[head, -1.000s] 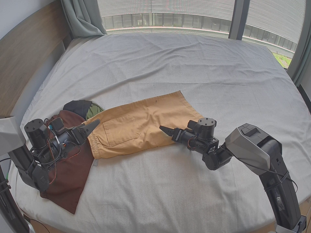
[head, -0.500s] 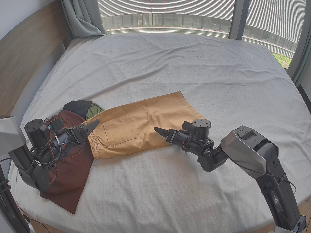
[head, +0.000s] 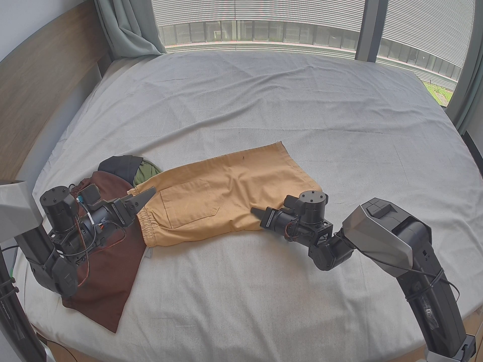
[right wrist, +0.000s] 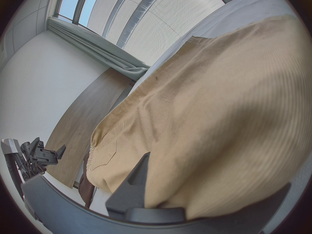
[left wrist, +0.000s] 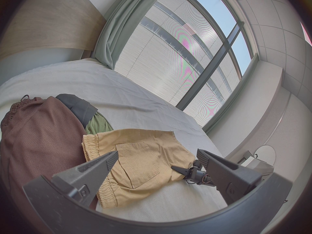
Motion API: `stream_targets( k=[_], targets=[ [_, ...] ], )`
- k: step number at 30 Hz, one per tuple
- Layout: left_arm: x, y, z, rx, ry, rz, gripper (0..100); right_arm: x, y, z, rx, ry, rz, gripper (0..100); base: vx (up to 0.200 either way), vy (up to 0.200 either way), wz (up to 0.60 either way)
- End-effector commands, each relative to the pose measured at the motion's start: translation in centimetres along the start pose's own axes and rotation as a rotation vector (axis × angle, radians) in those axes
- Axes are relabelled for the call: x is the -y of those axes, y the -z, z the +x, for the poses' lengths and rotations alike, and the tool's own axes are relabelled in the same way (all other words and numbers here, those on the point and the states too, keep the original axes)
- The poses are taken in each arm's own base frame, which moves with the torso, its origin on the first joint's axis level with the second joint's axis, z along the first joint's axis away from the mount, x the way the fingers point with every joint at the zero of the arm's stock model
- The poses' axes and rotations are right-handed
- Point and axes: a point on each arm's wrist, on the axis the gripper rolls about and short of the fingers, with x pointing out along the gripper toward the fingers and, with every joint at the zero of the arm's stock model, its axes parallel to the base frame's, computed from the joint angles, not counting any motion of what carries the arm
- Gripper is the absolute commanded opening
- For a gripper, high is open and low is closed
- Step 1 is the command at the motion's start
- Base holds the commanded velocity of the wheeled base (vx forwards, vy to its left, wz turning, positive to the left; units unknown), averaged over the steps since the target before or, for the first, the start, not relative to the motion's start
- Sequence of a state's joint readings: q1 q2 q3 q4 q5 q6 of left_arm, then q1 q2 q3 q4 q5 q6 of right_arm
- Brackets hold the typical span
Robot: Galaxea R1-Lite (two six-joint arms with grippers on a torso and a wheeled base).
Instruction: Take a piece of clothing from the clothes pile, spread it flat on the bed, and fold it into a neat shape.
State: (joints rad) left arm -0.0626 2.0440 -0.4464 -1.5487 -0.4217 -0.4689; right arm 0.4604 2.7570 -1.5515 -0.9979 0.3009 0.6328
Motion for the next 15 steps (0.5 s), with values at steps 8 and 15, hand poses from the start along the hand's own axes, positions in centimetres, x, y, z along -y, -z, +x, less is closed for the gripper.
stream_targets(
  k=[8, 15],
  targets=[
    [-0.1, 0.1, 0.0, -0.005, -0.004, -0.003, 100, -2.0, -1.3, -3.6, -0.031, 0.030, 0.003, 0, 0.000, 0.000, 0.00],
    [-0.4, 0.5, 0.0, -0.026, 0.011, -0.009, 100, -3.1, -0.9, -6.5, -0.066, 0.052, -0.025, 0, 0.000, 0.000, 0.00]
  ],
)
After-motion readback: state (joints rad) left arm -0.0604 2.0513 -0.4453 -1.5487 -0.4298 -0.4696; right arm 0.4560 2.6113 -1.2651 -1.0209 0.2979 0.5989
